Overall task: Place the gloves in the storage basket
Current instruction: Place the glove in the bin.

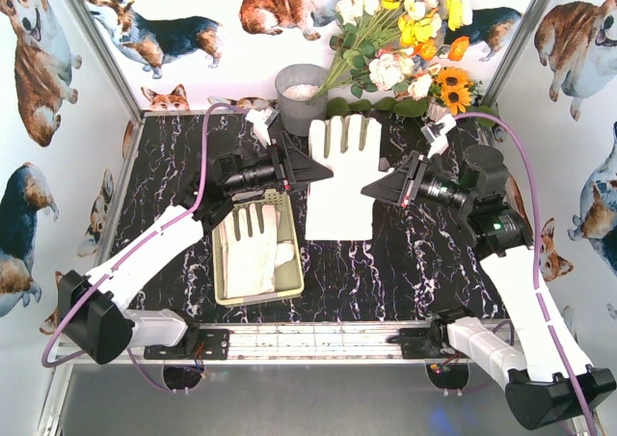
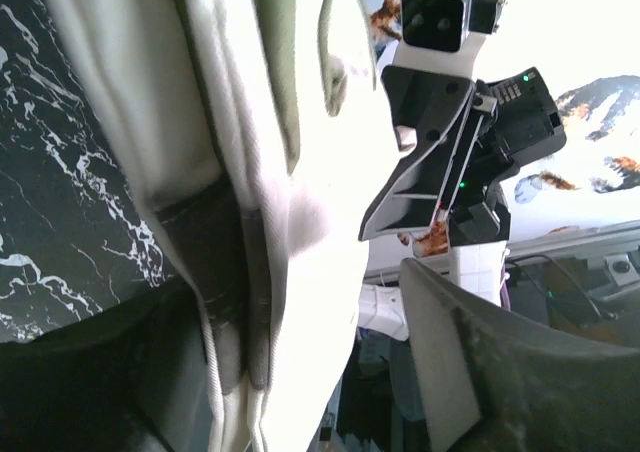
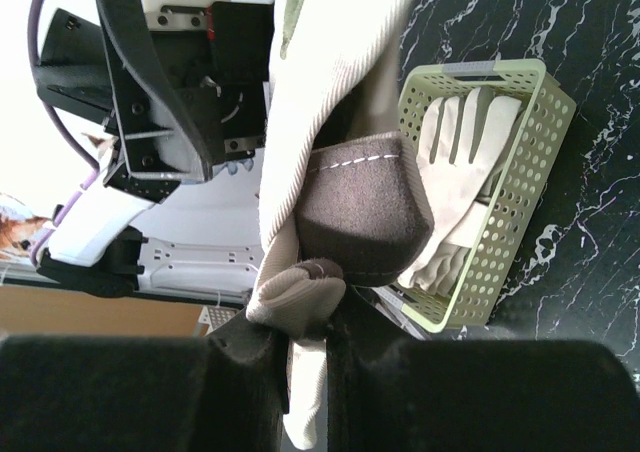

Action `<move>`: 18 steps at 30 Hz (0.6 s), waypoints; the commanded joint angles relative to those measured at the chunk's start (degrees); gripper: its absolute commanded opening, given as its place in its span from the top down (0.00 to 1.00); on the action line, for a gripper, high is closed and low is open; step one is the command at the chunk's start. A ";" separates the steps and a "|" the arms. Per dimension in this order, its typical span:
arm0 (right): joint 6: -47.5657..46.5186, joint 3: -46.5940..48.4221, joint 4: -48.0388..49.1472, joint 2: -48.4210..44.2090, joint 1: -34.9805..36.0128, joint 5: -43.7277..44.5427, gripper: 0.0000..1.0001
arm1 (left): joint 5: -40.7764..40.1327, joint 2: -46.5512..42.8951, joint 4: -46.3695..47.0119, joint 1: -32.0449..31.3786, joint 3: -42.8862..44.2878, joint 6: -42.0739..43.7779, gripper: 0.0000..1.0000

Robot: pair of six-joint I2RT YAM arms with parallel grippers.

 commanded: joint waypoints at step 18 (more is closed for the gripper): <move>-1.71 1.72 2.25 0.69 4.64 8.11 1.00 | -6.65 -3.70 -2.74 0.10 1.23 2.76 0.78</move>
